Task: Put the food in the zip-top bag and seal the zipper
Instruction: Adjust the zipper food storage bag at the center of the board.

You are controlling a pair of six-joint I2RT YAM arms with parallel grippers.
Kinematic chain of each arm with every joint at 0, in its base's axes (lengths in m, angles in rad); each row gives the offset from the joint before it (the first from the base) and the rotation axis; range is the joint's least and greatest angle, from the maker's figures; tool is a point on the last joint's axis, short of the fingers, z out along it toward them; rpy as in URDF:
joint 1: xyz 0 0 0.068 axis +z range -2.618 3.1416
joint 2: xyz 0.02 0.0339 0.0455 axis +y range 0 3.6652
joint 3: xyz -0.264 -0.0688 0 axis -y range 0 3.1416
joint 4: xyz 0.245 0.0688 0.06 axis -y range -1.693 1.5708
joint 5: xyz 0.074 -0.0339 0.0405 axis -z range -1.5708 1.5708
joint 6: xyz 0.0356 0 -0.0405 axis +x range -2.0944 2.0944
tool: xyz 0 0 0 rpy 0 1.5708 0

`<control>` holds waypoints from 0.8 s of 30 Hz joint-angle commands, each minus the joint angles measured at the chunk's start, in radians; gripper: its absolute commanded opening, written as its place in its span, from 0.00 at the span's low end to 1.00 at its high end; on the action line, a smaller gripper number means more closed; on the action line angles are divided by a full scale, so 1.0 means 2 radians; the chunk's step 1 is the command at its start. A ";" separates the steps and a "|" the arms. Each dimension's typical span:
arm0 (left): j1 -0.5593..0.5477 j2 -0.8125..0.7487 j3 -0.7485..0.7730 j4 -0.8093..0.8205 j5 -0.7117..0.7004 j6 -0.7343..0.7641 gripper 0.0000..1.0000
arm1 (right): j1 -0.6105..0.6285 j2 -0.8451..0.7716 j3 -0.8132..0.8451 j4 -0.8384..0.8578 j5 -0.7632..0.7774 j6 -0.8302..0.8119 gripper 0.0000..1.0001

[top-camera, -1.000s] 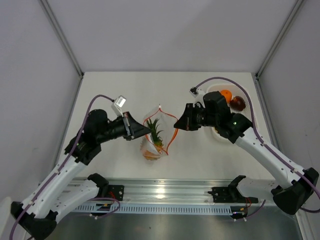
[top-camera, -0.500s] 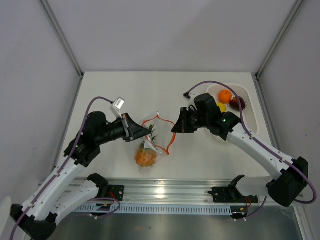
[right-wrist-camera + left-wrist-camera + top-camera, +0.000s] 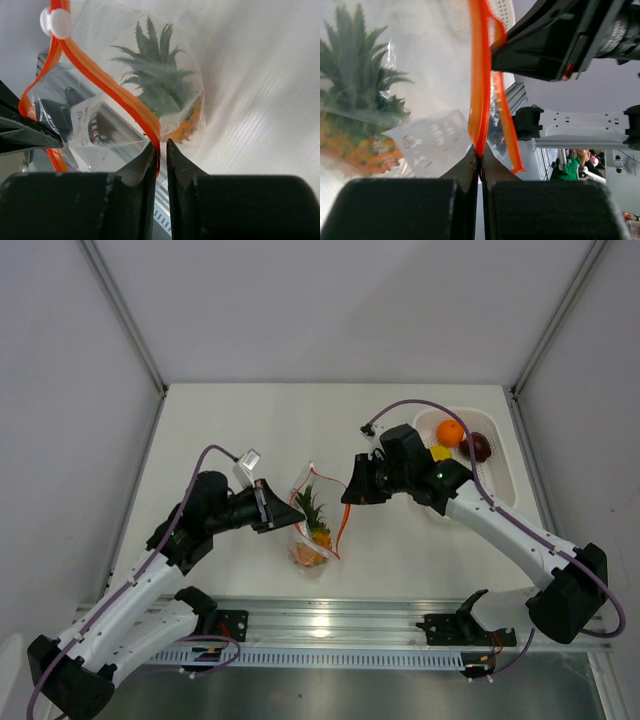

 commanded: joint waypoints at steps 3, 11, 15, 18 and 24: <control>0.004 -0.005 0.000 0.014 0.012 0.007 0.01 | 0.003 0.000 0.030 -0.011 0.036 -0.022 0.34; 0.004 -0.001 0.005 0.016 0.009 0.020 0.01 | -0.030 -0.021 0.098 -0.070 0.104 -0.045 0.81; 0.005 0.006 0.008 0.003 -0.004 0.042 0.01 | -0.099 -0.043 0.105 -0.066 0.117 -0.049 0.99; 0.008 0.009 0.018 -0.010 -0.004 0.058 0.01 | -0.129 -0.047 0.113 -0.078 0.184 -0.045 0.99; 0.011 0.012 0.015 -0.002 0.007 0.060 0.01 | -0.203 -0.022 0.098 -0.096 0.307 -0.019 0.99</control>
